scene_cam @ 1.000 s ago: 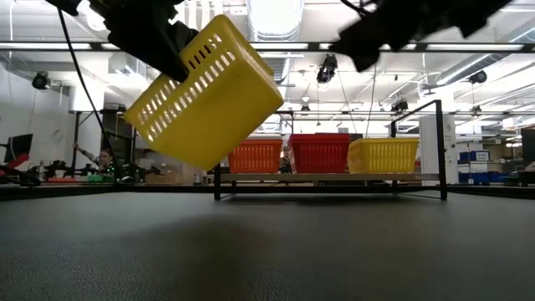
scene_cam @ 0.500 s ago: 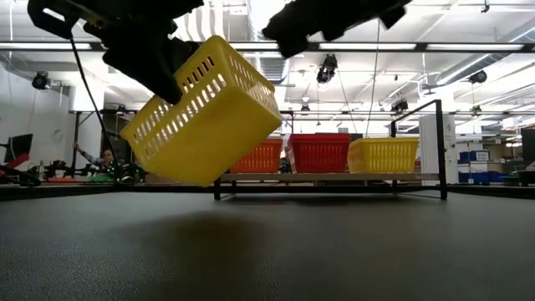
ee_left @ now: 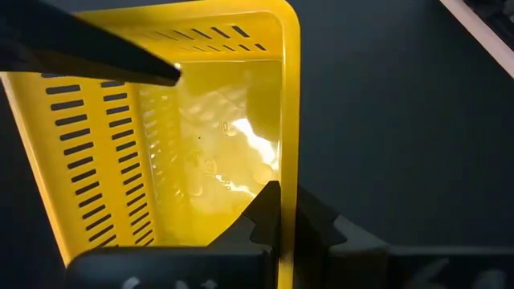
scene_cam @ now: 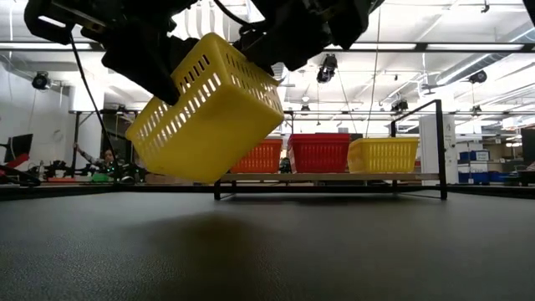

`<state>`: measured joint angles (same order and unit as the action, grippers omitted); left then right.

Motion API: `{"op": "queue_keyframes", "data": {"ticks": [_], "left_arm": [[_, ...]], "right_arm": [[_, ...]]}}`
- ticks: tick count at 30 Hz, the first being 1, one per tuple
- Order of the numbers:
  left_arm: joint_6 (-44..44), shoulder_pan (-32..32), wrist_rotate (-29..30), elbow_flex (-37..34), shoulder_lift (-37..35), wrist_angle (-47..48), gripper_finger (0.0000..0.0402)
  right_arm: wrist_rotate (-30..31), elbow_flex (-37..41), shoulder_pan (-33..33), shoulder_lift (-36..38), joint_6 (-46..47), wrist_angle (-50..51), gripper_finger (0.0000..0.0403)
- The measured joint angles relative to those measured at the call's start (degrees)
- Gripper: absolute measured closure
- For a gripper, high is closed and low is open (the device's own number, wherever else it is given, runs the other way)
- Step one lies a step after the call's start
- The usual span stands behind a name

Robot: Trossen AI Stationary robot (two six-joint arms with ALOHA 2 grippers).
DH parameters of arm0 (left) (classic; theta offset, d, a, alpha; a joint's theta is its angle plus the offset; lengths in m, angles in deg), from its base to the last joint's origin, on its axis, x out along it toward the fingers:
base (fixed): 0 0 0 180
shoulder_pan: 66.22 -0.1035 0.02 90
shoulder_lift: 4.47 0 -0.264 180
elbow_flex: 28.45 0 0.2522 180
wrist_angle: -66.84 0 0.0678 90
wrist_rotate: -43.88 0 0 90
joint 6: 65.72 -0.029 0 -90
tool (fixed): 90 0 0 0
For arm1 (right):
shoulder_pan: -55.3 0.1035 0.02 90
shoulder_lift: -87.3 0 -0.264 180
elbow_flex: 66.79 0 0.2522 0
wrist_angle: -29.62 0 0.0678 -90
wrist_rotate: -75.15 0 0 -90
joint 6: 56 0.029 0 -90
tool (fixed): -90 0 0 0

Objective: Stack baskets on shelf by color
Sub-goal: Stack the yellow basket on top of the yellow basket on the shelf

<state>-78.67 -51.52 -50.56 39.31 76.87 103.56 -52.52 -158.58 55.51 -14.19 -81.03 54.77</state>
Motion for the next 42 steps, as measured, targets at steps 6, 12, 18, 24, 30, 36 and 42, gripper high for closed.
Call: {"op": "queue_keyframes", "data": {"ticks": [6,12,18,24,30,36,42], "left_arm": [[-0.09,0.00,0.00,0.00,0.00,-0.08,0.0402],[-0.33,0.00,0.28,0.00,0.00,-1.29,0.0381],[-1.28,0.00,0.28,0.00,0.00,-2.53,0.0311],[-0.98,0.00,0.30,0.06,-0.27,-2.19,0.0254],[-1.21,0.02,2.51,0.81,-2.27,1.08,0.0242],[-1.16,0.08,4.89,0.78,-6.21,1.16,0.0242],[-1.24,0.04,5.90,-0.04,-9.41,-1.68,0.0242]], "right_arm": [[-1.40,-0.82,0.00,-0.97,-1.59,0.80,0.0322],[-1.51,-0.80,0.00,-0.97,-4.43,2.00,0.0389],[-1.44,-0.80,0.00,-0.97,-4.62,2.65,0.0393],[-1.34,-0.78,0.02,-0.94,-5.17,5.90,0.0393],[0.37,-0.75,0.14,0.24,-6.13,10.32,0.0394],[8.33,-0.71,2.38,4.32,-6.59,16.02,0.0394],[19.42,-0.59,4.50,10.40,-3.55,23.59,0.0394]]}}
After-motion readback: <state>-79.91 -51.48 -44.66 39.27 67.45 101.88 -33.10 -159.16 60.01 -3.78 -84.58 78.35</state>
